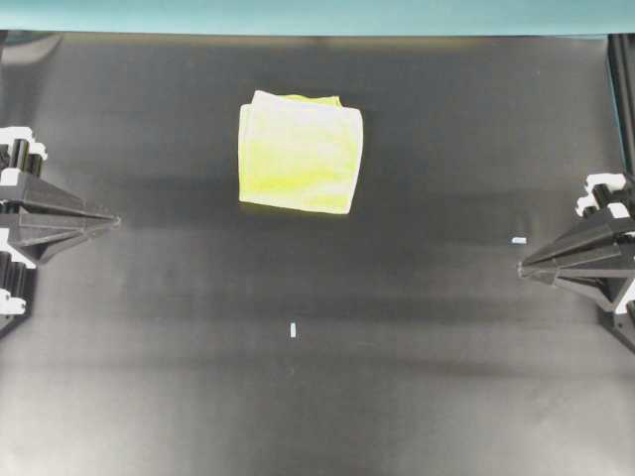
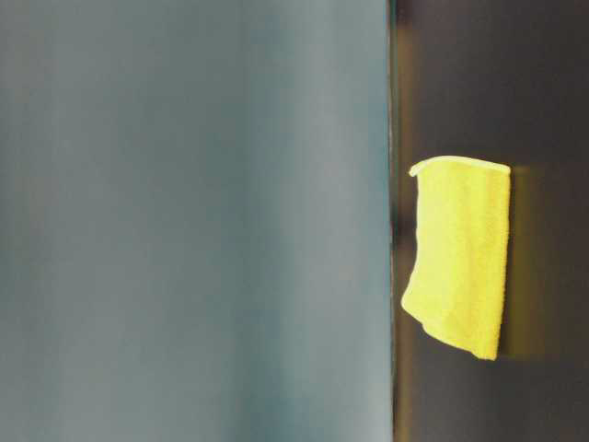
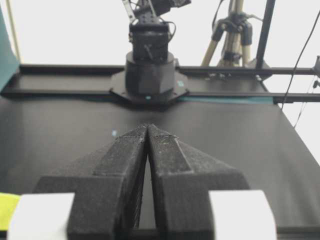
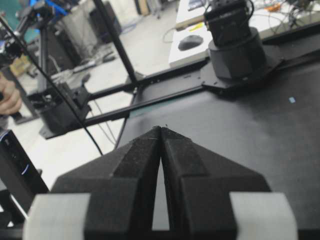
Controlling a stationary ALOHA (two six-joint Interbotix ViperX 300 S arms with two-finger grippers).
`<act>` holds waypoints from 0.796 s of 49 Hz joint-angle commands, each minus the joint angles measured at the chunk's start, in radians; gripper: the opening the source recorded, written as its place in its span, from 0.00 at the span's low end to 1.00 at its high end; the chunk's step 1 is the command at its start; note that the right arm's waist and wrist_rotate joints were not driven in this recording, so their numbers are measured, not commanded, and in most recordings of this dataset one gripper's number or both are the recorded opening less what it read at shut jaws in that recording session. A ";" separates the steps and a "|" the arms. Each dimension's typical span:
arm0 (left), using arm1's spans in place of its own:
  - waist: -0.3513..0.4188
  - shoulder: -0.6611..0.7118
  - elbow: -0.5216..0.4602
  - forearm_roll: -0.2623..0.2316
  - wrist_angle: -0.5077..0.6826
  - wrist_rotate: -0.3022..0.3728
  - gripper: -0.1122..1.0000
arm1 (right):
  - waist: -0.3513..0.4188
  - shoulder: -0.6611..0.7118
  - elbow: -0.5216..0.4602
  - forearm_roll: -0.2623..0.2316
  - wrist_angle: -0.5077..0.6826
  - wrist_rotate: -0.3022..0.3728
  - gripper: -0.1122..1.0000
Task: Push a yellow cloth with the left arm to wipe the desk.
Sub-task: 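Move the left gripper right and forward toward the yellow cloth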
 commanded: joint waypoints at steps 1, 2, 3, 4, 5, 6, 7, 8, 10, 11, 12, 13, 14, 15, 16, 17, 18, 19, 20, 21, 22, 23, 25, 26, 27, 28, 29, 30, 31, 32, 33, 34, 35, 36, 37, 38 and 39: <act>0.031 0.041 -0.015 0.041 0.011 -0.002 0.15 | 0.000 0.011 -0.014 0.002 -0.008 0.000 0.13; 0.038 0.051 -0.018 0.041 0.014 -0.002 0.15 | -0.002 0.009 -0.014 0.003 -0.006 0.000 0.13; 0.044 0.064 -0.021 0.043 0.015 -0.002 0.16 | -0.002 0.009 -0.012 0.003 -0.006 0.000 0.14; 0.051 0.077 -0.025 0.043 0.015 -0.003 0.16 | 0.000 0.009 -0.012 0.002 -0.003 0.002 0.17; 0.058 0.091 -0.028 0.041 0.015 -0.003 0.14 | 0.000 0.009 -0.012 0.002 0.000 0.000 0.18; 0.071 0.110 -0.034 0.041 0.015 -0.003 0.12 | 0.000 0.009 -0.012 0.003 0.003 0.002 0.17; 0.078 0.126 -0.038 0.043 0.015 -0.005 0.10 | 0.000 0.009 -0.011 0.002 0.008 0.002 0.14; 0.087 0.143 -0.043 0.041 0.015 -0.005 0.10 | 0.000 0.008 -0.012 0.002 0.014 0.002 0.11; 0.104 0.175 -0.054 0.041 0.015 -0.005 0.10 | 0.000 0.008 -0.012 0.002 0.020 0.002 0.10; 0.114 0.190 -0.060 0.043 0.014 -0.005 0.10 | -0.002 0.008 -0.012 0.003 0.025 0.002 0.10; 0.124 0.207 -0.066 0.043 0.011 -0.005 0.10 | 0.000 0.006 -0.012 0.003 0.028 0.002 0.10; 0.133 0.224 -0.071 0.043 0.011 -0.005 0.10 | -0.002 0.006 -0.012 0.002 0.031 0.002 0.10; 0.144 0.242 -0.077 0.043 0.009 -0.005 0.10 | 0.000 0.005 -0.011 0.003 0.034 0.000 0.10; 0.155 0.259 -0.083 0.041 0.006 -0.005 0.10 | 0.000 0.005 -0.012 0.002 0.035 0.000 0.10; 0.164 0.276 -0.089 0.041 0.005 -0.006 0.10 | 0.000 0.005 -0.012 0.003 0.037 0.000 0.10; 0.175 0.293 -0.095 0.041 0.003 -0.006 0.10 | -0.002 0.005 -0.011 0.003 0.040 0.002 0.10; 0.184 0.310 -0.101 0.041 0.002 -0.005 0.10 | 0.000 0.005 -0.012 0.002 0.043 0.002 0.10; 0.193 0.331 -0.107 0.041 0.000 -0.006 0.10 | 0.000 0.005 -0.011 0.003 0.044 0.000 0.10; 0.204 0.350 -0.115 0.041 0.000 -0.006 0.10 | 0.000 0.005 -0.012 0.003 0.046 0.000 0.10; 0.215 0.368 -0.121 0.041 -0.002 -0.005 0.10 | -0.002 0.005 -0.012 0.003 0.049 0.000 0.10; 0.224 0.387 -0.130 0.041 -0.003 -0.006 0.10 | 0.000 0.005 -0.012 0.003 0.051 0.000 0.10; 0.232 0.407 -0.140 0.041 -0.003 -0.006 0.10 | 0.000 0.005 -0.011 0.002 0.052 0.002 0.10; 0.249 0.445 -0.158 0.041 -0.003 -0.006 0.10 | 0.000 0.005 -0.011 0.003 0.055 0.002 0.10; 0.255 0.465 -0.169 0.041 -0.005 -0.006 0.10 | 0.000 0.005 -0.011 0.003 0.058 0.002 0.10; 0.259 0.485 -0.178 0.041 -0.006 -0.006 0.10 | 0.000 0.005 -0.011 0.003 0.060 0.000 0.10; 0.264 0.506 -0.189 0.041 -0.008 -0.006 0.10 | 0.000 0.005 -0.012 0.002 0.061 0.002 0.10; 0.270 0.528 -0.199 0.043 -0.011 -0.006 0.11 | 0.000 0.005 -0.011 0.003 0.061 0.002 0.10; 0.273 0.548 -0.210 0.041 -0.014 -0.006 0.11 | 0.000 0.005 -0.011 0.003 0.063 0.002 0.10; 0.278 0.571 -0.221 0.041 -0.018 -0.006 0.11 | 0.000 0.006 -0.011 0.002 0.064 0.000 0.10; 0.284 0.592 -0.232 0.043 -0.021 -0.006 0.11 | 0.000 0.005 -0.011 0.003 0.066 0.000 0.10; 0.290 0.615 -0.244 0.041 -0.026 -0.006 0.11 | -0.002 0.005 -0.009 0.003 0.066 0.000 0.10; 0.298 0.652 -0.261 0.041 -0.034 -0.006 0.11 | 0.000 0.005 -0.009 0.002 0.067 0.002 0.10; 0.305 0.675 -0.272 0.041 -0.038 -0.006 0.11 | 0.000 0.005 -0.009 0.002 0.067 0.000 0.10; 0.313 0.698 -0.282 0.041 -0.043 -0.006 0.12 | 0.000 0.005 -0.009 0.003 0.069 0.002 0.10; 0.319 0.721 -0.293 0.043 -0.048 -0.006 0.13 | 0.000 0.006 -0.009 0.003 0.069 0.000 0.10; 0.327 0.744 -0.305 0.041 -0.049 -0.006 0.15 | 0.000 0.006 -0.009 0.002 0.069 0.000 0.10; 0.334 0.767 -0.316 0.041 -0.051 -0.006 0.18 | 0.000 0.006 -0.009 0.002 0.069 0.000 0.10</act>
